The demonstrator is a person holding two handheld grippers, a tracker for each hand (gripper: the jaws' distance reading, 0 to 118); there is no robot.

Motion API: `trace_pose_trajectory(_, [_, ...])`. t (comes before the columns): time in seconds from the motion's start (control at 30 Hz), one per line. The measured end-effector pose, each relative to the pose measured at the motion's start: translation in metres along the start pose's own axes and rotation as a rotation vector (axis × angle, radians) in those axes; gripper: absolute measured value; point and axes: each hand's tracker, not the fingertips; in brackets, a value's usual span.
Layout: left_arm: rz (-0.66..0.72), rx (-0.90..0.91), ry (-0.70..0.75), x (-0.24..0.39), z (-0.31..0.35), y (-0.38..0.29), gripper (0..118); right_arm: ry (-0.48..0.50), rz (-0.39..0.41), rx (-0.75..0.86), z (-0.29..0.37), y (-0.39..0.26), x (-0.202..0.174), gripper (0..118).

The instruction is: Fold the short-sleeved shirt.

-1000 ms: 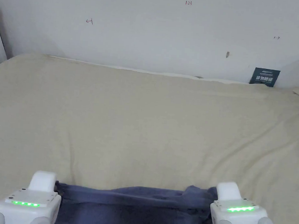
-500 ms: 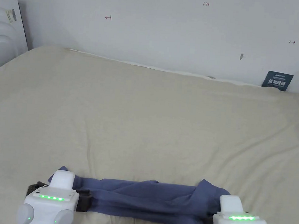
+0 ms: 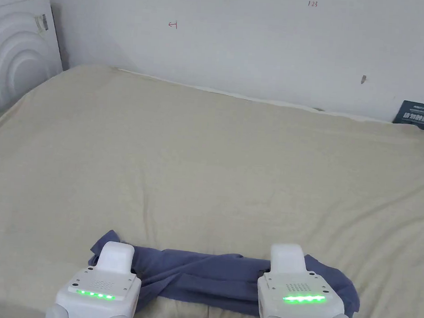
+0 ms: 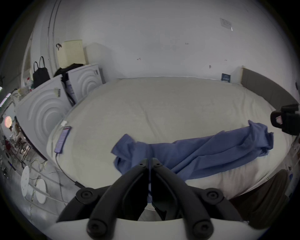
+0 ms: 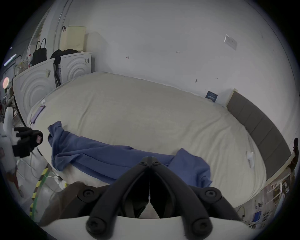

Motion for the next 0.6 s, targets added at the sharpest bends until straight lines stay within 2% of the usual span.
trace_pose_trajectory(0.07, [0.009, -0.013, 0.006, -0.01, -0.007, -0.004, 1, 0.073, -0.031, -0.022, -0.002, 0.001, -0.001, 2])
trace_pose_trajectory(0.17, [0.117, -0.043, 0.04, -0.03, -0.026, -0.009, 1, 0.039, -0.013, -0.011, -0.002, 0.0, -0.006, 2])
trace_pose_trajectory(0.23, [0.175, -0.061, 0.061, -0.045, -0.036, -0.005, 3, 0.051, -0.017, -0.02, -0.003, 0.001, -0.003, 2])
trace_pose_trajectory(0.27, [0.204, -0.062, 0.052, -0.052, -0.044, -0.006, 22, 0.051, -0.018, -0.022, -0.005, 0.0, -0.004, 2])
trace_pose_trajectory(0.33, [0.229, -0.079, 0.034, -0.063, -0.062, -0.004, 99, 0.042, -0.02, -0.029, -0.008, 0.0, -0.002, 2])
trace_pose_trajectory(0.37, [0.219, -0.104, 0.016, -0.064, -0.072, -0.005, 118, 0.039, -0.025, -0.034, -0.01, 0.0, -0.001, 2])
trace_pose_trajectory(0.4, [0.201, -0.124, -0.004, -0.064, -0.081, -0.007, 118, 0.04, -0.03, -0.04, -0.012, -0.001, 0.0, 2])
trace_pose_trajectory(0.43, [0.125, -0.035, -0.004, -0.059, -0.082, -0.007, 118, 0.042, -0.029, -0.043, -0.014, -0.001, 0.0, 2])
trace_pose_trajectory(0.47, [0.15, -0.107, 0.01, -0.056, -0.091, -0.008, 118, 0.038, -0.026, -0.046, -0.016, -0.001, 0.0, 2])
trace_pose_trajectory(0.53, [0.062, -0.133, 0.036, -0.045, -0.104, -0.009, 118, 0.036, -0.024, -0.058, -0.023, -0.001, -0.002, 2])
trace_pose_trajectory(0.6, [0.05, -0.14, 0.021, -0.051, -0.124, -0.003, 118, 0.041, -0.022, -0.069, -0.031, 0.0, -0.006, 2])
